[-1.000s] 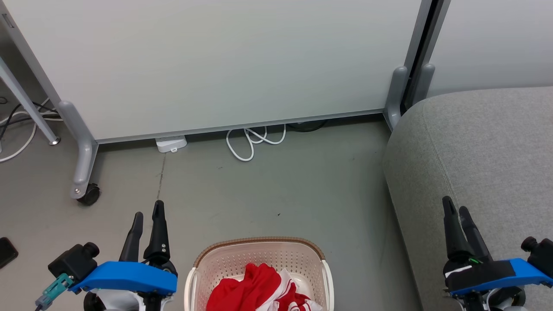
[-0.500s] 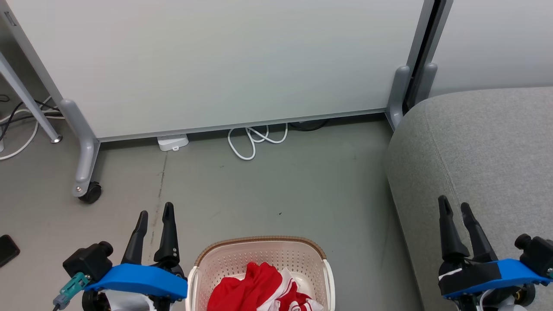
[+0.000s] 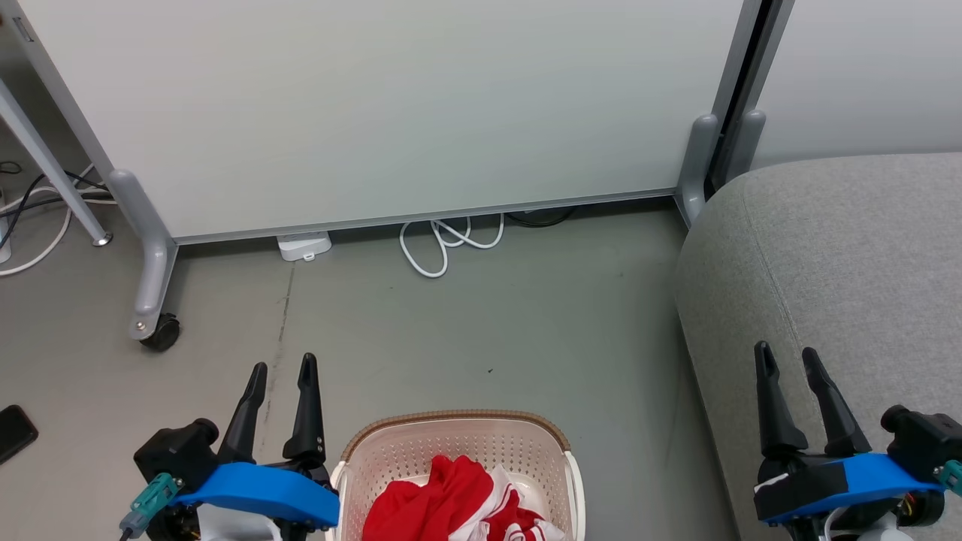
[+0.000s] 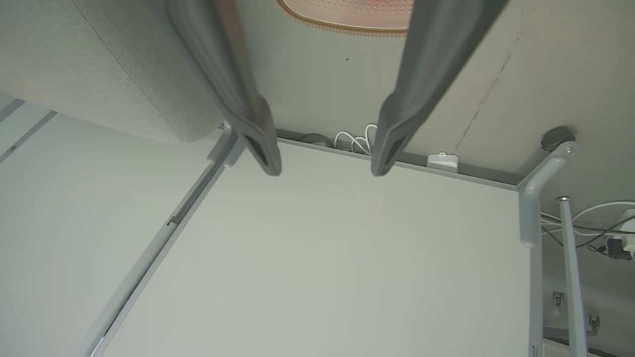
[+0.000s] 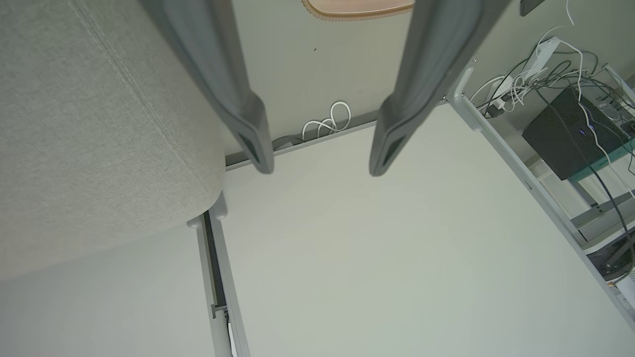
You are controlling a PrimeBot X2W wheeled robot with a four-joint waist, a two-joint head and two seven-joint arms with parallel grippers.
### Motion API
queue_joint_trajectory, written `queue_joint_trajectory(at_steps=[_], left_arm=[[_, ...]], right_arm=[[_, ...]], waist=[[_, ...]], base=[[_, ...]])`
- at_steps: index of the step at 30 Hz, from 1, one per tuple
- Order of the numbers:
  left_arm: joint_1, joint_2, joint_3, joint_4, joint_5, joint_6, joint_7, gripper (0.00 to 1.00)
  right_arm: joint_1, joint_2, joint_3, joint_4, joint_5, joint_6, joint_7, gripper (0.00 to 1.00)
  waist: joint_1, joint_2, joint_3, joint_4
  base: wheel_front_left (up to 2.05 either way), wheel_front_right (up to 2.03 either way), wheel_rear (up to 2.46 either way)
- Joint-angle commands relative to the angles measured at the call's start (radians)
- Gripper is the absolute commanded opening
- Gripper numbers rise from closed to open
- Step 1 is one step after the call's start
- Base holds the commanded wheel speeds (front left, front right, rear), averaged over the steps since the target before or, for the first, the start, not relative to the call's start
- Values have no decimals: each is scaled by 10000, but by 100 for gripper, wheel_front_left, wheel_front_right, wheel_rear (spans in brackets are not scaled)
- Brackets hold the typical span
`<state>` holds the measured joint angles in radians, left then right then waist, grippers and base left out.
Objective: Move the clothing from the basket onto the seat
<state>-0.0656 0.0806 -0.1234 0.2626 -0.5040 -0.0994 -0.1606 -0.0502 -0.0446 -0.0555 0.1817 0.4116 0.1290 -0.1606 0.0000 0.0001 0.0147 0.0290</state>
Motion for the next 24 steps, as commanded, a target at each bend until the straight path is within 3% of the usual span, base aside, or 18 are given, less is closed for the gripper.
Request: queue_joint_trajectory(at_steps=[1,24], left_arm=[[-221,15,-45,-23,261,-69,-99,100],[-183,-114,-173,334,1929,-239,-610,100]], right_arm=[[41,-69,15,-101,-281,19,-100,100],[144,-76,-83,263,-2405,24,-568,100]], waist=[[0,-1,-4,2],[0,-1,-59,73]], base=[[0,0,0],[0,0,0]])
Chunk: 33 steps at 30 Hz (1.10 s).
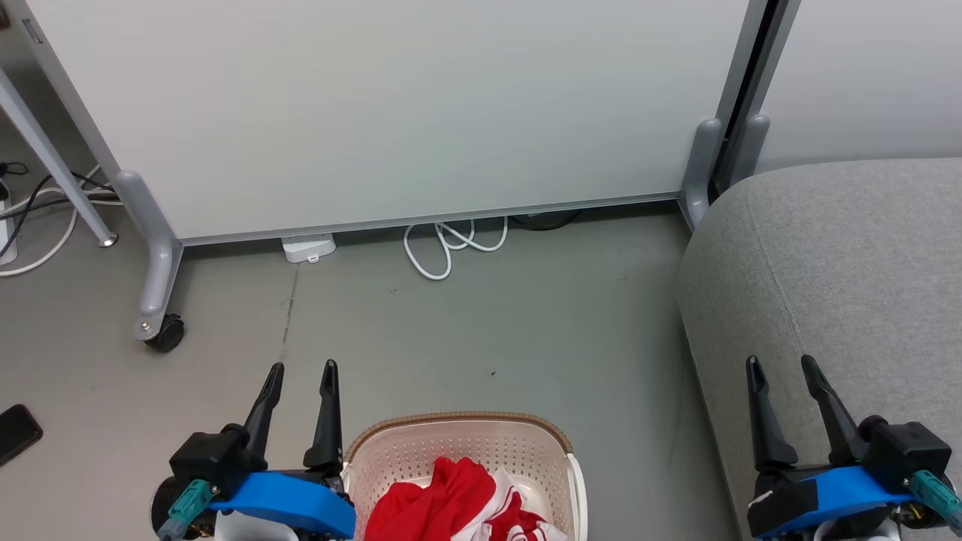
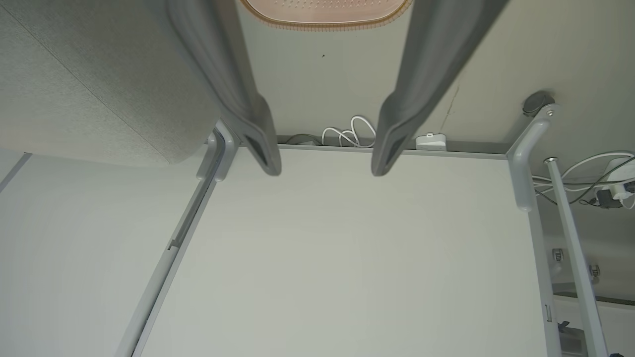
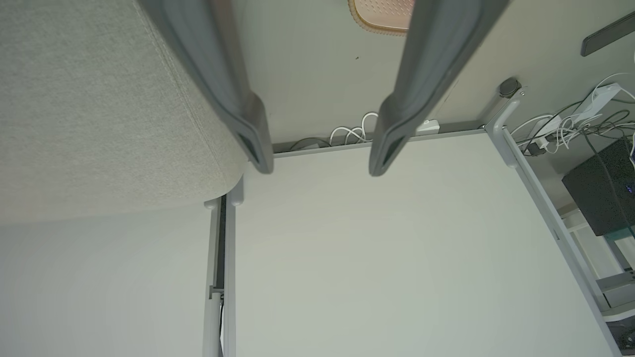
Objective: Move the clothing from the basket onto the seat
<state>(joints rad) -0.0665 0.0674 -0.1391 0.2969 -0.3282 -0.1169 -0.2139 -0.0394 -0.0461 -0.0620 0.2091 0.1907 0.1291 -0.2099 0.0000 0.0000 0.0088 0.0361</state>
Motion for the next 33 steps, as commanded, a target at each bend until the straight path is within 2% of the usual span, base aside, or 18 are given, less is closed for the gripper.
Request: queue_joint_trajectory(at_steps=[1,25,33], left_arm=[[-177,13,-22,9,245,-68,-100,100],[-147,-135,35,251,1465,-71,-538,100],[-147,-146,99,256,1441,-56,-529,100]], right_arm=[[34,-61,-17,6,-263,22,-83,100],[84,-66,89,101,-1993,27,-439,100],[69,-65,120,145,-1896,26,-462,100]], waist=[[0,0,1,5],[0,0,17,85],[0,0,29,64]], base=[[0,0,0],[0,0,0],[0,0,0]])
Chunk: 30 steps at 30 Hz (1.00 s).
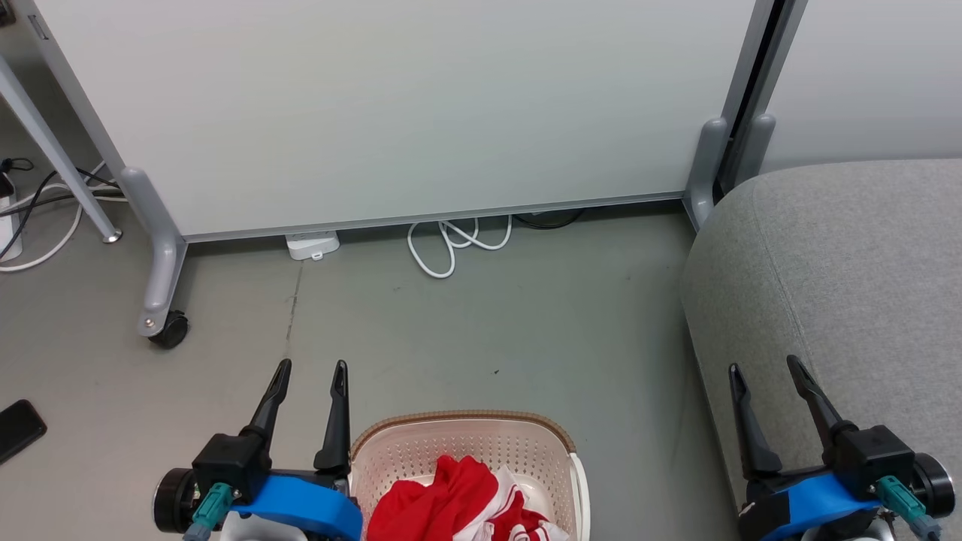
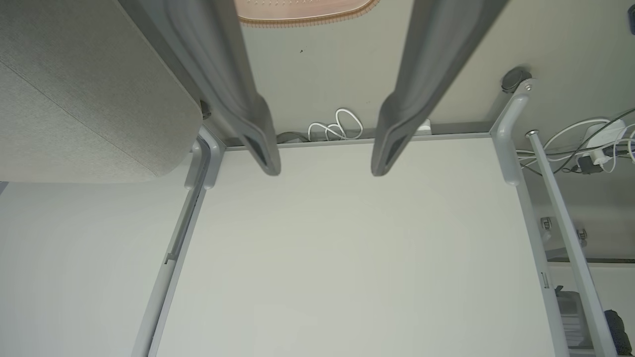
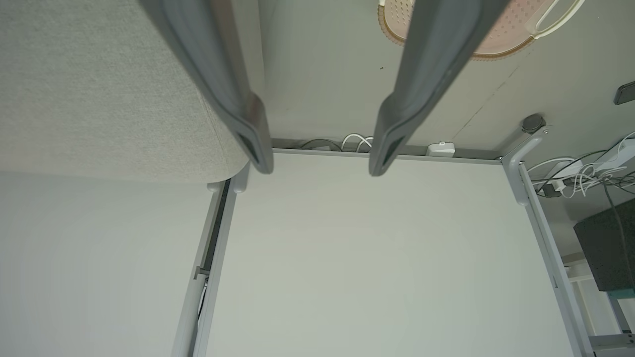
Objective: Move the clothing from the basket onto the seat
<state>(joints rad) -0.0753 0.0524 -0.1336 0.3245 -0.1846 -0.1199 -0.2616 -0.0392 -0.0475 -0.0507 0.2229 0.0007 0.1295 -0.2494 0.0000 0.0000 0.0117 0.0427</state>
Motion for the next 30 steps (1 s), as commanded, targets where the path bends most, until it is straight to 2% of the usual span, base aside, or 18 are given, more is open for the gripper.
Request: queue_joint_trajectory(at_steps=[1,7,13,21,30], left_arm=[[-52,0,47,-10,-3,-26,-52,100],[-52,-9,54,33,-41,-34,-52,100],[-70,-10,49,375,26,15,-49,100],[-1117,316,-596,1585,282,-87,-41,100],[-2765,1015,-1890,4035,132,-104,-39,100]], right_arm=[[71,-51,7,12,8,22,-69,100],[84,-51,3,31,44,22,-66,100],[-228,-48,301,-148,38,22,-47,100],[-743,-42,389,-612,41,14,-42,100],[-1604,-35,897,-993,411,14,-128,100]], waist=[[0,0,-3,-5],[0,0,-7,-9],[0,0,460,-394],[0,0,2142,-1259],[0,0,4533,-2450]], base=[[0,0,0],[0,0,0],[0,0,0],[0,0,0],[0,0,0]])
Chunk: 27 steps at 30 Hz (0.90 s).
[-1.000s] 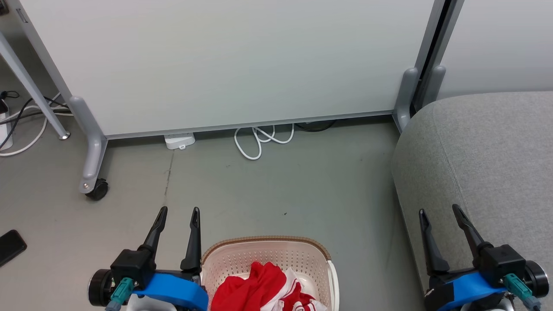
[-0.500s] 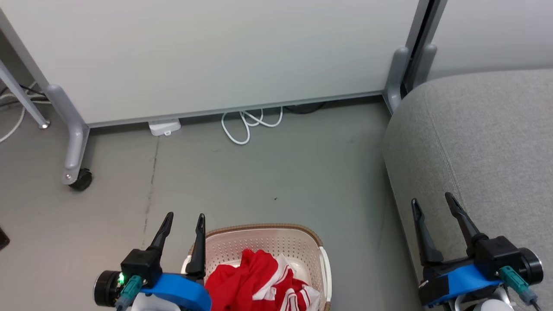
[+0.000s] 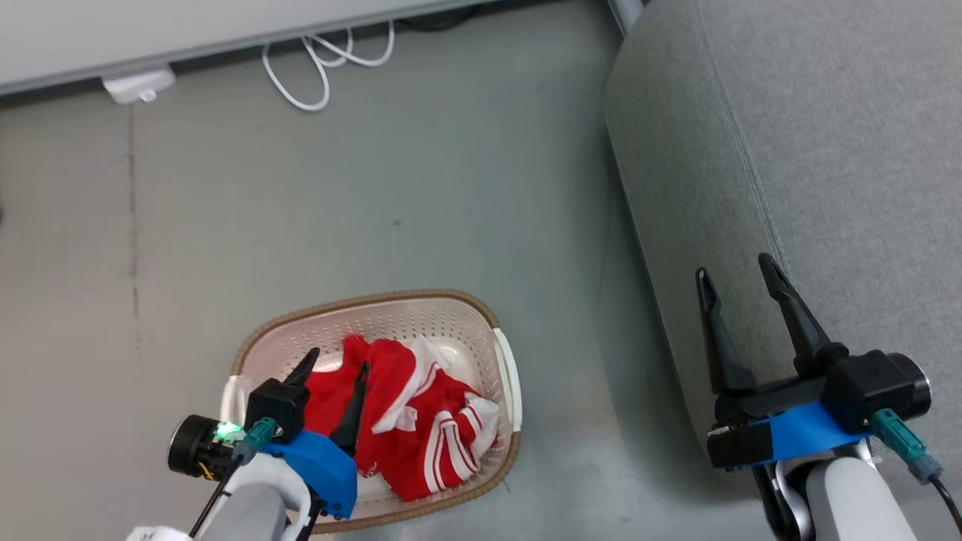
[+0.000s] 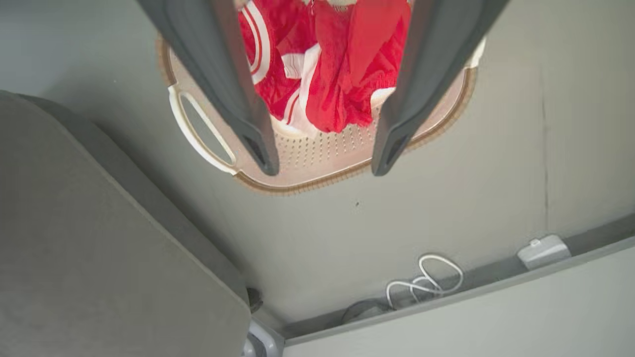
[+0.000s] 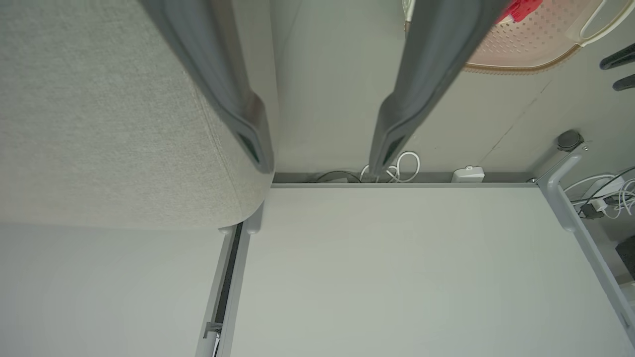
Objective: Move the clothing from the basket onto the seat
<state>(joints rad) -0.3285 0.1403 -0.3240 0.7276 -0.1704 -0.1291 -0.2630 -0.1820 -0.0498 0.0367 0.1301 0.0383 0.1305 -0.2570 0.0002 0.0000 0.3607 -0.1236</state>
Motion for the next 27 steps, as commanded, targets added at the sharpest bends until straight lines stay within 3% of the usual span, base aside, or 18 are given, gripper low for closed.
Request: queue_joint_trajectory(at_steps=[1,9,18,27], left_arm=[[-434,241,-190,267,-23,-11,-8,100],[-1893,935,-1564,2075,-634,-12,328,100],[-3070,1780,-1706,3370,-943,-13,276,100],[-3979,2129,-2008,4329,-814,157,678,100]], right_arm=[[-277,-10,81,-99,110,5,-60,100],[-660,-4,410,-396,751,5,-92,100],[-865,-4,744,-945,1241,5,-87,100],[-1041,-5,881,-1299,1580,5,-89,100]], waist=[[-2,0,1288,-914],[-2,0,2882,-1602],[-2,0,4217,-2262],[-2,0,4962,-2424]], base=[[0,0,0],[0,0,0],[0,0,0],[0,0,0]])
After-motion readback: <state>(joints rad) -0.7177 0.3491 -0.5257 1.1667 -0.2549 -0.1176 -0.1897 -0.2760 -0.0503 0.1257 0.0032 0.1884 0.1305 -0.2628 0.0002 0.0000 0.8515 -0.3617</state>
